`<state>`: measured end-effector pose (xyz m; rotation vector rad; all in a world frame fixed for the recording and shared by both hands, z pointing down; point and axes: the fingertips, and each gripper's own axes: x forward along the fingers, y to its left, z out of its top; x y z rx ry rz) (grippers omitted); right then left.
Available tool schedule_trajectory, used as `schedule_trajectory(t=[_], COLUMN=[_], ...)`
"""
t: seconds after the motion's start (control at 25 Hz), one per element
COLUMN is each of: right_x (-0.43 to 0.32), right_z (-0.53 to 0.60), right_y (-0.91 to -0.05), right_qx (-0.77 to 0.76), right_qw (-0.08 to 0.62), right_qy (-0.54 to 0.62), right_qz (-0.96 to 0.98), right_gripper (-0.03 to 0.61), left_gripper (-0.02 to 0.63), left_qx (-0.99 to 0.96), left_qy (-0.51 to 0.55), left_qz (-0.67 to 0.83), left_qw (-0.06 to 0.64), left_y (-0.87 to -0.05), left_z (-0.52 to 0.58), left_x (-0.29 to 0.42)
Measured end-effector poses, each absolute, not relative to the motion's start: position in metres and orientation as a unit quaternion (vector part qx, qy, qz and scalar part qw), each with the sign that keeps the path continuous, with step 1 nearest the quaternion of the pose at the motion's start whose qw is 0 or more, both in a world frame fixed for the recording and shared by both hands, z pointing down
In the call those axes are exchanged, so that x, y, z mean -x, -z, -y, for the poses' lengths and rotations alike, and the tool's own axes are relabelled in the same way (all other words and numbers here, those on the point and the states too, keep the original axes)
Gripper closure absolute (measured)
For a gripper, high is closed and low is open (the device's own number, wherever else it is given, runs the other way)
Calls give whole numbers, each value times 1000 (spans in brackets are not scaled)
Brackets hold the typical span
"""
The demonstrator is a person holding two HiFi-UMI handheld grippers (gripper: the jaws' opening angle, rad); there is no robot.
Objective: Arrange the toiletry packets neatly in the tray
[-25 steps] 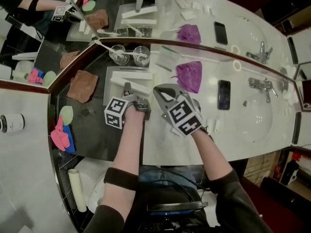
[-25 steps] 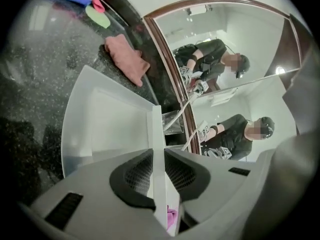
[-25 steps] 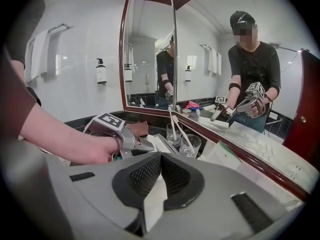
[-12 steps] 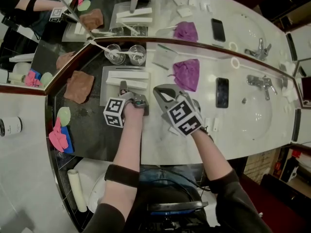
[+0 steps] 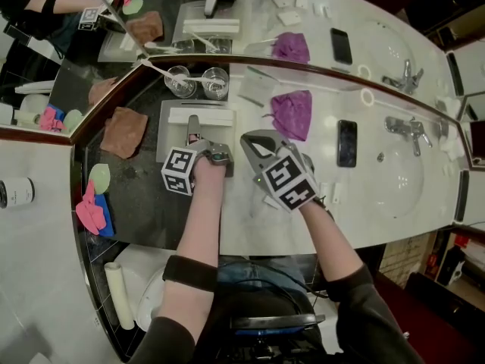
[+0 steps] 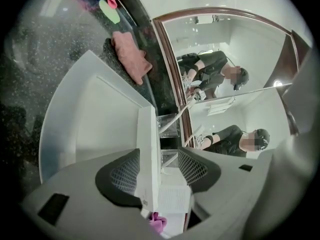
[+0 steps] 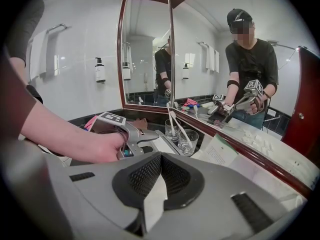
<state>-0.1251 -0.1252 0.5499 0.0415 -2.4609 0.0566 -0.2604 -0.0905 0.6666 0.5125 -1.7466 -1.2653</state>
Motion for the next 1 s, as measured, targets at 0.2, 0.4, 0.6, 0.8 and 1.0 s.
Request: schedule_trajectory(t=[0.2,0.4,0.6,0.8,1.0], right_x=[122,115,106,91,74], right_z=[123,113,96,80,65], right_y=[-543,-526,-507,-497,-499], right_qx=[-21,-30,-41,-59,-89], right_qw=[329,320,303,290,275], right_qy=[-25,-31,-44,-59,-83], right_qz=[944,946,951,953,954], right_gripper=[577,577,577,577,577], left_gripper=[374,572,612,612,612], left_qx=[-225,-299,-426,-538,-628], left_qy=[492,406,284,121,-86], left_qz=[715,746,758,747,724], left_qw=[444,436,405,371,272], left_y=[-652,-614,-559,-526,-501], left_z=[84,70,61,43,14], left_x=[258,248,227,204,191])
